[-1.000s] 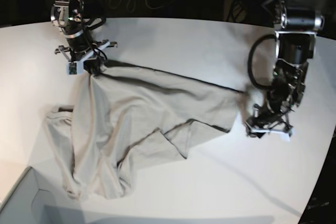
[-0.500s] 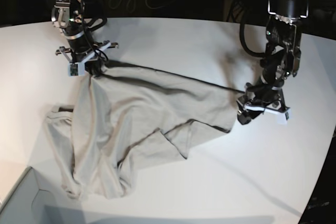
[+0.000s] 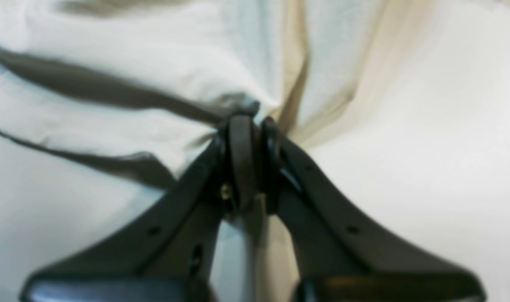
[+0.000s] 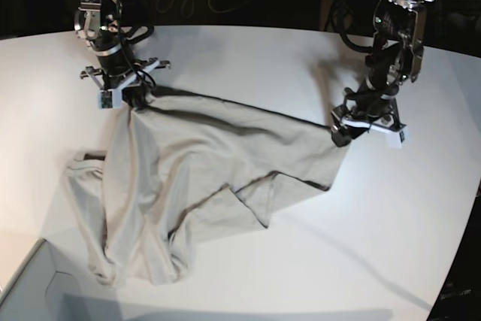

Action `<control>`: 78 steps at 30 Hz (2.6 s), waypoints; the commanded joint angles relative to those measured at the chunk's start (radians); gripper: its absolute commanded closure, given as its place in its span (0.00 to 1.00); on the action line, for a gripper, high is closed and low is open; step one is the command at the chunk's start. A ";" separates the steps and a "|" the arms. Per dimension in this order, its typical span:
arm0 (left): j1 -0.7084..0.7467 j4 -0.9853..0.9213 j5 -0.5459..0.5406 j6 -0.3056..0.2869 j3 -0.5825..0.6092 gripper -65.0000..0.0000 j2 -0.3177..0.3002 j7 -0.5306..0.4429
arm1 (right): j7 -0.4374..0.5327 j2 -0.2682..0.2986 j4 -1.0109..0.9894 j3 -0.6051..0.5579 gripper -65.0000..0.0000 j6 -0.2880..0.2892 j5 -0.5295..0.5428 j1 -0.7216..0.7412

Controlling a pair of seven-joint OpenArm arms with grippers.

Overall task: Layout the t-shirt on the table in an organized manner, then fold the t-shirt properly
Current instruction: 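Grasp shirt edges with both grippers and pull them apart, then release with the right gripper and reach it to the shirt's middle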

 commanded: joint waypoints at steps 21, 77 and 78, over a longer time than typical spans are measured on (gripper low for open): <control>-0.019 0.089 -0.014 0.000 -0.078 1.00 0.032 0.012 | -0.008 0.006 0.120 0.000 1.00 -0.010 -0.006 -0.089; 0.188 0.456 -0.085 0.003 -0.573 1.00 -0.027 0.110 | -0.252 -0.100 -0.001 -0.454 0.77 0.114 -0.001 0.246; 0.196 0.474 -0.085 0.003 -0.573 1.00 -0.029 0.110 | -0.255 -0.100 0.007 -0.454 0.89 0.114 -0.001 0.256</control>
